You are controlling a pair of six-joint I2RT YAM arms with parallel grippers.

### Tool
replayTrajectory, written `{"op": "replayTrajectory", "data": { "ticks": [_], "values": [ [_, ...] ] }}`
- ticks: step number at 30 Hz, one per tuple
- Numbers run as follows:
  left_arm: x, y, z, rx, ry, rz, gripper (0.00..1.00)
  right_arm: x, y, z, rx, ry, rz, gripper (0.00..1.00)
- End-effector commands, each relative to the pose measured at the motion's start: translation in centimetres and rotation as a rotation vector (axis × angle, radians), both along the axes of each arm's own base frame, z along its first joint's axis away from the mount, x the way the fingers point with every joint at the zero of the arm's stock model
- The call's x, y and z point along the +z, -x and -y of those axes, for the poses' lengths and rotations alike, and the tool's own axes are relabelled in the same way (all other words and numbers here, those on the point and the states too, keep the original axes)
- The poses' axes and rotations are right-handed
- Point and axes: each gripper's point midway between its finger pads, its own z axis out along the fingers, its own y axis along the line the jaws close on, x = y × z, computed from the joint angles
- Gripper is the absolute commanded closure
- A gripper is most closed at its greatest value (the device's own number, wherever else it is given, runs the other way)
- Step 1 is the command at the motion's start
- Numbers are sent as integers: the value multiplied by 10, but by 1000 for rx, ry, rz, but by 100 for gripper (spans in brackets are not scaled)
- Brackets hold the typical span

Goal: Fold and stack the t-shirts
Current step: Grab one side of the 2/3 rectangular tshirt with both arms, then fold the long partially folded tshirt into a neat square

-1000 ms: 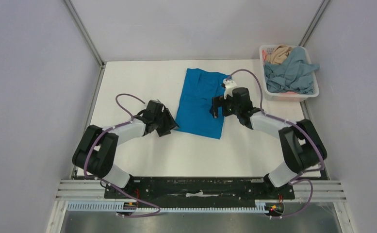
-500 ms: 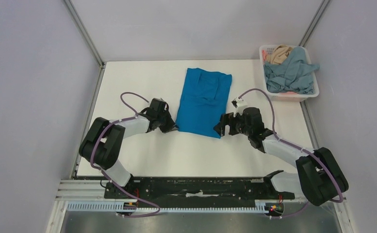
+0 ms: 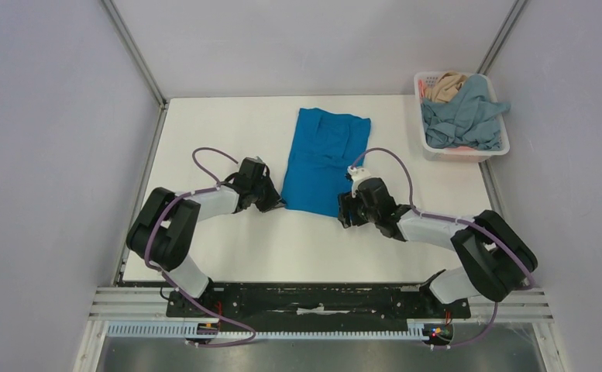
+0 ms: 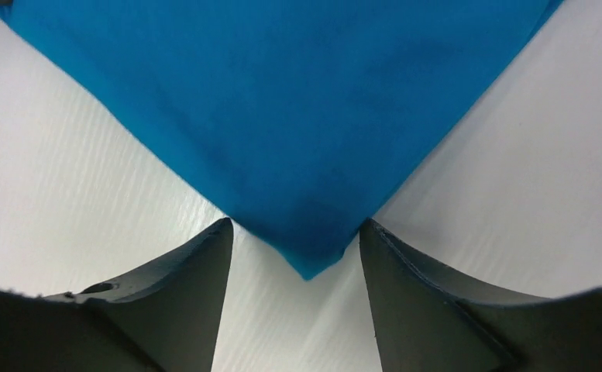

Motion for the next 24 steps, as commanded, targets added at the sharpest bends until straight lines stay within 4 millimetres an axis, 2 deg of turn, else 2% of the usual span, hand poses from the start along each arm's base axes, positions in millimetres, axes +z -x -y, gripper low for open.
{"op": "replayTrajectory", "data": {
  "ticks": [1,4,7,10,14,19,23,24],
  "values": [
    [-26,21,-15,0,-85,-84,98,-9,-6,-8,12,32,-10,44],
    [-26,21,-17,9,-95,-90,98,-13,-1,-10,14,40,-38,62],
    [-23,23,-20,25,-94,-77,98,-13,9,-5,-1,50,-46,70],
    [-22,35,-30,52,-111,-77,98,-15,23,1,-11,60,-66,81],
    [-28,68,-42,71,-112,-106,98,-25,53,2,40,63,-115,85],
    [-34,123,-61,68,-132,-132,98,-38,107,4,149,80,-200,86],
    [-25,168,-59,6,-70,-132,98,-26,149,-16,256,-35,-252,90],
    [-18,174,-57,1,-43,-113,98,-21,158,-23,281,-67,-264,90]
  ]
}}
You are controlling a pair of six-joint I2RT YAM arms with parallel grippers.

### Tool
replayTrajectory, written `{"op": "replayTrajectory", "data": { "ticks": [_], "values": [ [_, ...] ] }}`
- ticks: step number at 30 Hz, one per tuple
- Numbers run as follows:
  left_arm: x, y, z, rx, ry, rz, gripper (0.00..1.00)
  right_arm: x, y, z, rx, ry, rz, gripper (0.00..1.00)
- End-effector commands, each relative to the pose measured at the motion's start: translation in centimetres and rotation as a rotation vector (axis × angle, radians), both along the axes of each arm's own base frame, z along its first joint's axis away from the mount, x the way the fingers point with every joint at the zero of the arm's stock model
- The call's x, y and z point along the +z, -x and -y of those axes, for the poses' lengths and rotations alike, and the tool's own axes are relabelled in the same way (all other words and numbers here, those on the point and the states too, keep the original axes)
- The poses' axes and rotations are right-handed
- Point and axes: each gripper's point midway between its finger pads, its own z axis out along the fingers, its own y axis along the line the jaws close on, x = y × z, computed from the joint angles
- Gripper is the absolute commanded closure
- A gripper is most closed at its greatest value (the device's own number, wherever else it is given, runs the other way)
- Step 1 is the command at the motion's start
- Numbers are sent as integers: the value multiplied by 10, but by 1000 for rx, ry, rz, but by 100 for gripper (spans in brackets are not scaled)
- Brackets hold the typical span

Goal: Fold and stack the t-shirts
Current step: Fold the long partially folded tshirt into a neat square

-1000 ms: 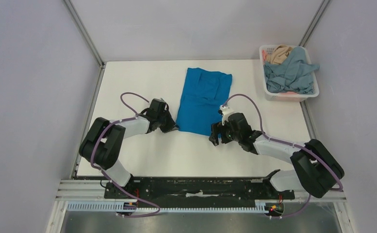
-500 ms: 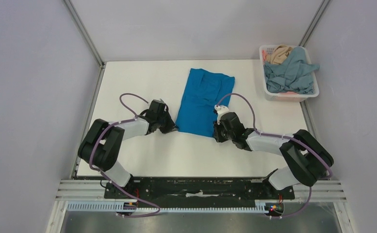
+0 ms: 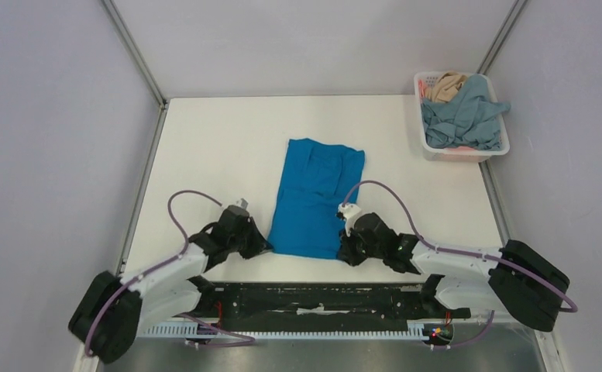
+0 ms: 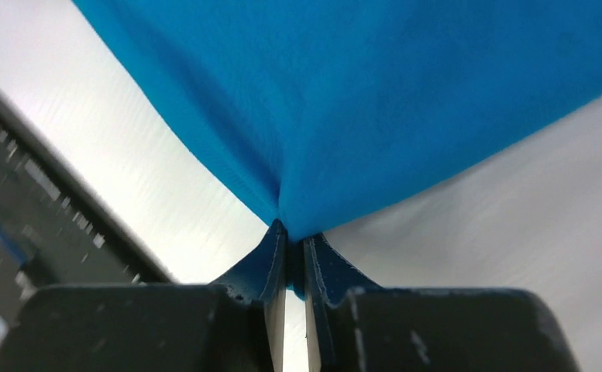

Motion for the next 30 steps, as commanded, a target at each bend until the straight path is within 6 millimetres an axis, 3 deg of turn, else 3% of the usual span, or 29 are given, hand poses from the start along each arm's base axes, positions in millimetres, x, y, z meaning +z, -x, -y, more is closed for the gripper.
{"op": "replayTrajectory", "data": {
  "ticks": [1,5,9,13,17,19,24,30],
  "values": [
    [-11,59,-23,10,-48,-91,98,-9,64,1,106,-11,-183,90],
    [26,66,-29,16,1,20,98,3,76,-3,144,8,-183,90],
    [61,57,-33,57,80,163,98,18,72,-4,137,29,-170,90],
    [86,42,-25,70,127,241,98,48,59,-16,150,-2,-105,90],
    [116,19,-17,85,122,315,98,78,38,-25,125,-15,-4,89],
    [134,3,-16,120,112,362,98,92,18,-23,71,9,76,90],
    [157,-36,-23,218,-24,393,98,127,-28,-17,-94,16,244,91],
    [181,-78,-9,231,-98,437,98,143,-67,-1,-195,7,269,91]
  ]
}}
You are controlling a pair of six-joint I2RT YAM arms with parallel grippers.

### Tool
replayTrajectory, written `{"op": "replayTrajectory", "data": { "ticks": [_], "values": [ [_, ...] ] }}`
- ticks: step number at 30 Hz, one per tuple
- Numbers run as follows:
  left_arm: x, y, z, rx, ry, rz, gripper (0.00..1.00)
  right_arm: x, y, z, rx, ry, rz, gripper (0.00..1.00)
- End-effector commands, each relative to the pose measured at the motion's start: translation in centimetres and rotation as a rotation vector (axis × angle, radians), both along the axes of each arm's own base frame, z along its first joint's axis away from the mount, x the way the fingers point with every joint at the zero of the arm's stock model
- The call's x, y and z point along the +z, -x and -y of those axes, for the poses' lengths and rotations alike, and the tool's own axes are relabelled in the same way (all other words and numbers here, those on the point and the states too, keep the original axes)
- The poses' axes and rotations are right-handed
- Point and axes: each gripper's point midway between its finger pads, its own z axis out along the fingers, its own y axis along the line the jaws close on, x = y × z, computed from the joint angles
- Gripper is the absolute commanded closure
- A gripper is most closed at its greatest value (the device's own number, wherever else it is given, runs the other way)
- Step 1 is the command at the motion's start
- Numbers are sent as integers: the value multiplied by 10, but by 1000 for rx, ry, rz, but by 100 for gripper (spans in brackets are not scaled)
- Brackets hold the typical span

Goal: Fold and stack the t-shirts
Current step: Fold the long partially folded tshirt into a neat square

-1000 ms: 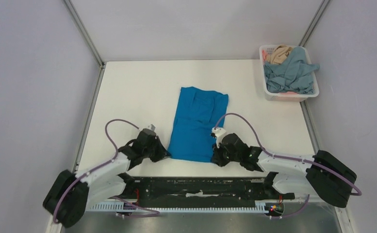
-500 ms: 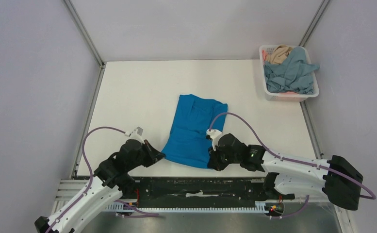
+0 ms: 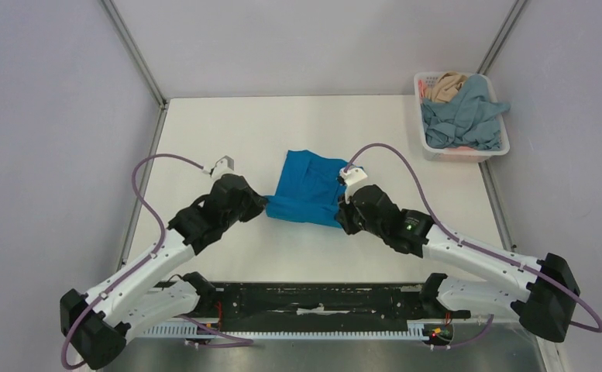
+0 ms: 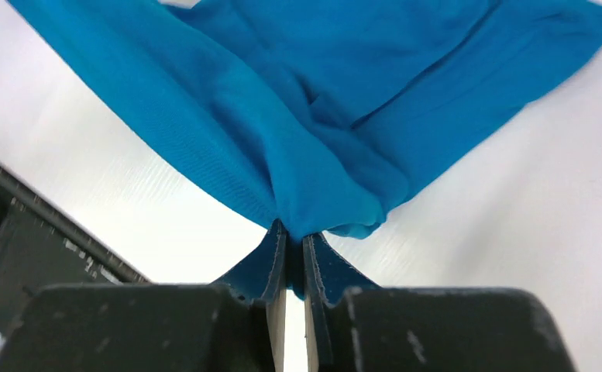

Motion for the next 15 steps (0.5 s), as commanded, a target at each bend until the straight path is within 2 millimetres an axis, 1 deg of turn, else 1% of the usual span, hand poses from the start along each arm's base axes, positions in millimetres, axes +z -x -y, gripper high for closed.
{"op": "replayTrajectory", "data": {
  "ticks": [1,7,11,15],
  "values": [
    [33,-46,0,65,-64,124,98,22,-38,15,-99,-13,68,92],
    [45,-91,10,76,-97,133,98,29,-67,27,-134,-66,60,91],
    [47,-117,13,77,-97,129,98,28,-88,33,-158,-51,55,91],
    [45,-143,18,82,-82,126,98,20,-111,45,-227,-53,30,91]
  ]
}}
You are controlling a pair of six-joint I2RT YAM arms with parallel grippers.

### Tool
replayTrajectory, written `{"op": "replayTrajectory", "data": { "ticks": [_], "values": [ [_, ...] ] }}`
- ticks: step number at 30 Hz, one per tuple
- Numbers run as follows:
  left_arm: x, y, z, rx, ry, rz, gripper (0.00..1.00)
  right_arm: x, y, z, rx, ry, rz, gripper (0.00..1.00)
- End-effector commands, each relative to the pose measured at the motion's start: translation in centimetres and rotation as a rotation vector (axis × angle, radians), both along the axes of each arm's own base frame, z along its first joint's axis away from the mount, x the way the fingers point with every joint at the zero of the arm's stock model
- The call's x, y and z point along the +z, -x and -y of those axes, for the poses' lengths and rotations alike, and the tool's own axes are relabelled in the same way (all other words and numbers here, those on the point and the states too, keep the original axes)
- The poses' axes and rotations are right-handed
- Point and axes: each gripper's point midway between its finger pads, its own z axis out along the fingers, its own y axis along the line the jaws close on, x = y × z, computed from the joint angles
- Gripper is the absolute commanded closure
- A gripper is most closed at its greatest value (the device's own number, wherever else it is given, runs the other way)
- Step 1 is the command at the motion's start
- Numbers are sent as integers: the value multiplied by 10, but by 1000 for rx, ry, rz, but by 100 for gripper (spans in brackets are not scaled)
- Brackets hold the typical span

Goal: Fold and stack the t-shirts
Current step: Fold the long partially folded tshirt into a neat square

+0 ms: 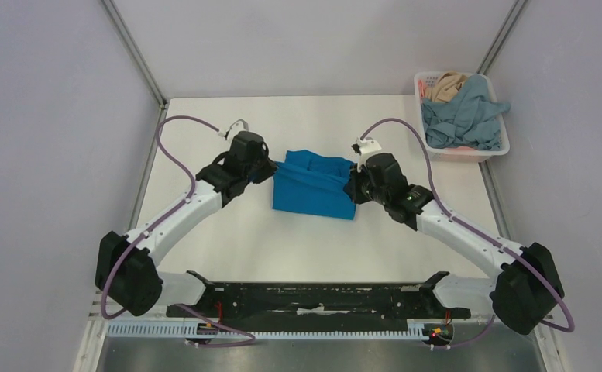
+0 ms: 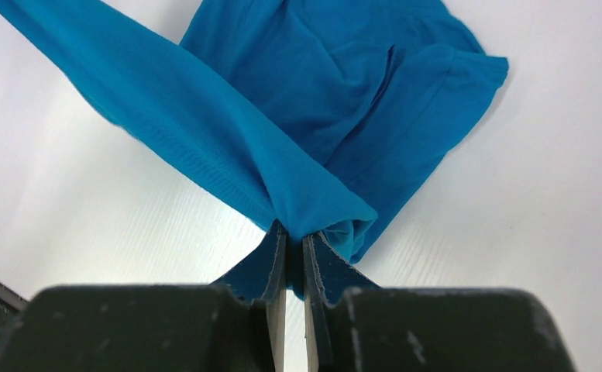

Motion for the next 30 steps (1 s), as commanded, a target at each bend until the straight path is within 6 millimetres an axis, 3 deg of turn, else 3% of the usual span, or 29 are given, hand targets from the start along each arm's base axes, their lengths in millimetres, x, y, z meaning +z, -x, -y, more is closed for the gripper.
{"op": "replayTrajectory", "data": {
  "ticks": [1,5,11,16,17,18,20,21,22,23,26,30],
  "values": [
    [21,-44,-2,18,-12,89,98,5,-30,13,-54,-1,16,91],
    [8,-67,10,-16,-29,60,98,-11,-44,22,-86,-16,-6,91],
    [-23,-103,11,-4,-71,-19,98,-30,-71,30,-115,-64,-20,90],
    [-45,-131,23,-48,-84,-57,97,-50,-97,35,-143,-72,-48,82],
    [-51,-138,23,-42,-96,-72,89,-51,-104,37,-153,-74,-51,81],
    [-56,-144,19,-25,-111,-85,71,-53,-111,38,-157,-79,-52,76],
    [-58,-159,16,-18,-100,-97,39,-52,-129,43,-173,-83,-37,51],
    [-57,-165,17,-24,-86,-99,34,-52,-137,46,-182,-86,-41,39],
    [-52,-172,17,-28,-74,-88,29,-48,-144,48,-182,-97,-42,14],
    [-48,-177,15,-29,-73,-82,26,-44,-147,48,-170,-104,-40,2],
    [-33,-177,18,-51,-63,-73,25,-35,-141,48,-136,-94,-27,2],
    [-29,-155,32,-144,11,-71,24,-21,-105,35,-33,-195,23,2]
  ]
}}
